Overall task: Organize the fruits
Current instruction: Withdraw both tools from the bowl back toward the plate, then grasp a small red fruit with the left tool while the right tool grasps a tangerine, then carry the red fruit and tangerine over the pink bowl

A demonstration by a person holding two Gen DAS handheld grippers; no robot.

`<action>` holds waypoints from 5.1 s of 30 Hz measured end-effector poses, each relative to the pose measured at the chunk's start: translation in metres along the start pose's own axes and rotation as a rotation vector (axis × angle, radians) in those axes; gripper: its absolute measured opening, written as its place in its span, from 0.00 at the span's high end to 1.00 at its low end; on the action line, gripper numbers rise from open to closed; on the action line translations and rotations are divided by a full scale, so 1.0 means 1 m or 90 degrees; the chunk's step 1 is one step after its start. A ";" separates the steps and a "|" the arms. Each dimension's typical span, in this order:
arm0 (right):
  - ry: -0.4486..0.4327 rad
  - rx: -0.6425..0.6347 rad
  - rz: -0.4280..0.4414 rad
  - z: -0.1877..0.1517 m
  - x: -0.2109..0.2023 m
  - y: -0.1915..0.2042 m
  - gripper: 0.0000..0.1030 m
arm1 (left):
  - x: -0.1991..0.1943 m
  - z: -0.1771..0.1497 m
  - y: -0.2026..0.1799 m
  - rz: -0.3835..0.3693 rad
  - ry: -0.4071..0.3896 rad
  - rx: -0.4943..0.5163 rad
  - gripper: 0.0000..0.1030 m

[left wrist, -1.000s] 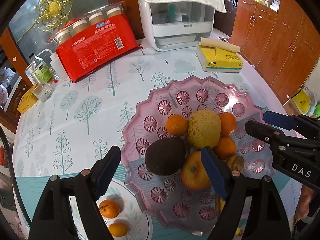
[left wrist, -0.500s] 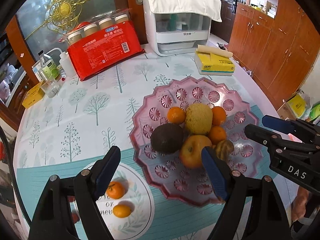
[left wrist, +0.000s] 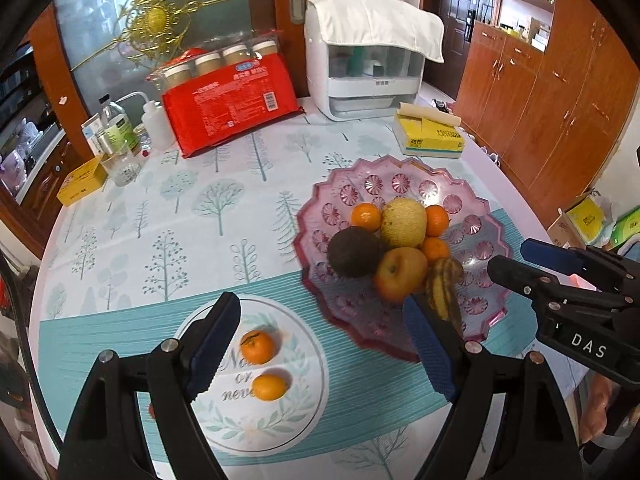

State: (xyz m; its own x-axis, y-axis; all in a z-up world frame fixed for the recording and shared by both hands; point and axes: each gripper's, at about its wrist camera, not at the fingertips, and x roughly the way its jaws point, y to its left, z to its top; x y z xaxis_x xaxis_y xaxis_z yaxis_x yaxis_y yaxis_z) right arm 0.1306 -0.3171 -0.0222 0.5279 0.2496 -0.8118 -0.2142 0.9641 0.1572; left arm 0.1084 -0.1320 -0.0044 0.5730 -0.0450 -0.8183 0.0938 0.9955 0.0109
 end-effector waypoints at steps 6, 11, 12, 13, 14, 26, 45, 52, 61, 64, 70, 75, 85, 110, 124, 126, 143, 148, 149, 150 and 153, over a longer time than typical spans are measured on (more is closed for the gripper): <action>-0.012 -0.014 -0.004 -0.002 -0.010 0.035 0.51 | -0.021 -0.015 0.038 0.005 -0.014 -0.014 0.17; -0.028 -0.030 -0.009 -0.003 -0.017 0.072 0.51 | -0.033 -0.030 0.080 0.014 -0.015 -0.034 0.17; -0.030 -0.032 -0.009 -0.003 -0.017 0.078 0.51 | -0.034 -0.032 0.087 0.015 -0.015 -0.038 0.17; -0.031 -0.034 -0.009 -0.004 -0.017 0.087 0.51 | -0.036 -0.035 0.096 0.017 -0.015 -0.042 0.17; -0.032 -0.036 -0.009 -0.004 -0.017 0.094 0.51 | -0.038 -0.038 0.106 0.019 -0.015 -0.047 0.17; -0.013 -0.043 -0.021 -0.018 0.002 0.161 0.51 | -0.031 -0.077 0.198 0.028 0.018 -0.088 0.17; 0.080 -0.008 -0.029 -0.047 0.082 0.198 0.51 | 0.045 -0.110 0.245 0.000 0.117 -0.099 0.17; 0.113 -0.009 -0.025 -0.044 0.113 0.199 0.51 | 0.076 -0.106 0.239 -0.020 0.142 -0.090 0.17; 0.145 -0.004 -0.022 -0.035 0.148 0.195 0.51 | 0.111 -0.101 0.229 -0.041 0.174 -0.084 0.34; 0.147 -0.009 -0.026 -0.034 0.155 0.194 0.51 | 0.122 -0.101 0.225 -0.044 0.193 -0.083 0.44; 0.154 -0.018 -0.028 -0.031 0.170 0.192 0.51 | 0.132 -0.102 0.225 -0.041 0.204 -0.092 0.61; 0.158 -0.025 -0.026 -0.032 0.175 0.193 0.52 | 0.133 -0.103 0.225 -0.038 0.202 -0.099 0.69; 0.157 -0.054 -0.024 -0.037 0.174 0.201 0.62 | 0.122 -0.104 0.222 -0.031 0.186 -0.092 0.70; 0.049 -0.072 -0.022 -0.063 0.058 0.180 0.62 | 0.036 -0.085 0.146 -0.033 0.107 -0.015 0.70; -0.021 -0.014 -0.033 -0.039 -0.010 0.080 0.62 | 0.003 -0.015 0.043 -0.053 0.040 0.031 0.70; -0.035 -0.011 -0.036 -0.031 -0.019 0.062 0.62 | 0.001 -0.003 0.029 -0.051 0.027 0.034 0.70; -0.074 0.016 -0.045 0.039 -0.003 -0.059 0.62 | 0.052 0.085 -0.055 -0.014 -0.013 0.043 0.70; -0.032 0.032 -0.033 0.039 0.033 -0.078 0.62 | 0.097 0.086 -0.063 -0.007 0.037 0.032 0.70; -0.024 0.033 -0.032 0.038 0.038 -0.079 0.62 | 0.103 0.085 -0.063 -0.004 0.045 0.031 0.70; -0.012 0.034 -0.028 0.037 0.046 -0.082 0.62 | 0.112 0.085 -0.065 -0.001 0.055 0.031 0.70; 0.010 0.032 -0.022 0.035 0.062 -0.085 0.62 | 0.130 0.082 -0.068 0.002 0.078 0.031 0.70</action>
State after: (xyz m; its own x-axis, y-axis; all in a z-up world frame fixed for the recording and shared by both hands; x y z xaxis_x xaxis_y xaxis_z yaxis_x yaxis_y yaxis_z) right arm 0.2102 -0.3809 -0.0664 0.5209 0.2153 -0.8260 -0.1546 0.9755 0.1567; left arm 0.2428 -0.2127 -0.0644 0.4695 -0.0277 -0.8825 0.1333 0.9903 0.0399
